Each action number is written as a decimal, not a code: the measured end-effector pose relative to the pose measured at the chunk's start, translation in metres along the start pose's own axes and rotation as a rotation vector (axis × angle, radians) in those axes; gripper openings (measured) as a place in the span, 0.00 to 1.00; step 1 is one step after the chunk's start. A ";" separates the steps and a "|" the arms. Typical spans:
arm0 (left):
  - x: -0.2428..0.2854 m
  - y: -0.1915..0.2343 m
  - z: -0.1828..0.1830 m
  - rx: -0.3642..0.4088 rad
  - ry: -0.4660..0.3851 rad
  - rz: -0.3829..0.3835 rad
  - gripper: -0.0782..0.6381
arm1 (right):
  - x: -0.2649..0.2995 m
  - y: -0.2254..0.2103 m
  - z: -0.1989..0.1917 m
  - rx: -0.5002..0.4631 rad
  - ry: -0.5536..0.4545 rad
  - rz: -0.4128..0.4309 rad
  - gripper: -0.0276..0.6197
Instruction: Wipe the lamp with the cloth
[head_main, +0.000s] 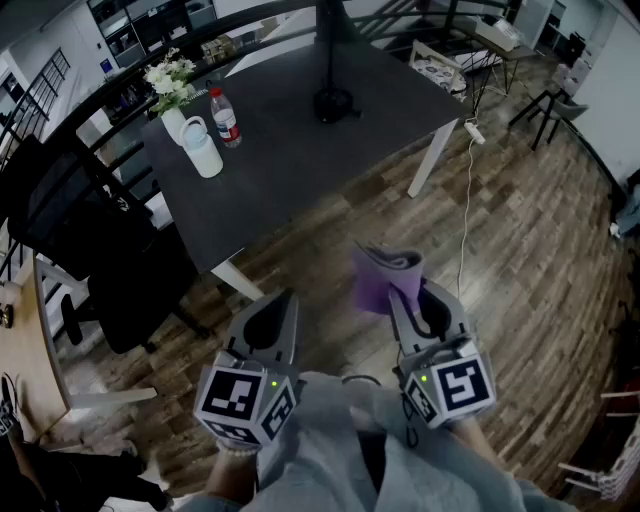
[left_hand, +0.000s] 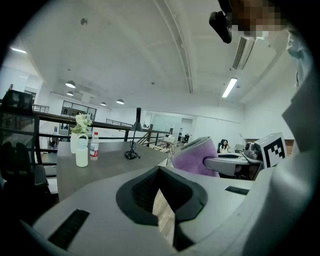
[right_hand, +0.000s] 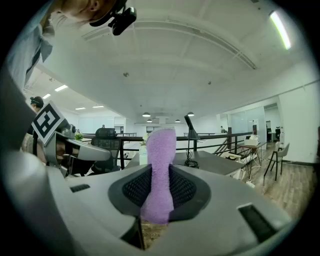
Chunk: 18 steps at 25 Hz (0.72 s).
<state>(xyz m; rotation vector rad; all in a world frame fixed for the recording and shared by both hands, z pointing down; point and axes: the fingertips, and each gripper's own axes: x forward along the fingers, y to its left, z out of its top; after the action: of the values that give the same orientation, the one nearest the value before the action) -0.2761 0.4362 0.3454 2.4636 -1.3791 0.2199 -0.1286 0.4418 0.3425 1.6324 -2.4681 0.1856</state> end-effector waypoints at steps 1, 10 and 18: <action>0.001 -0.002 0.001 0.001 0.001 0.000 0.12 | 0.000 -0.002 0.000 0.000 0.001 0.001 0.18; 0.010 -0.006 0.004 0.003 0.006 0.008 0.12 | 0.005 -0.011 0.000 0.009 0.000 0.012 0.18; 0.017 -0.013 0.005 0.003 0.004 0.020 0.12 | 0.004 -0.025 -0.002 0.013 -0.003 0.010 0.18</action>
<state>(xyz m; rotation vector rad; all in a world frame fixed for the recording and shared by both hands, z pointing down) -0.2558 0.4271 0.3426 2.4520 -1.4032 0.2313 -0.1069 0.4289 0.3451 1.6264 -2.4828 0.2015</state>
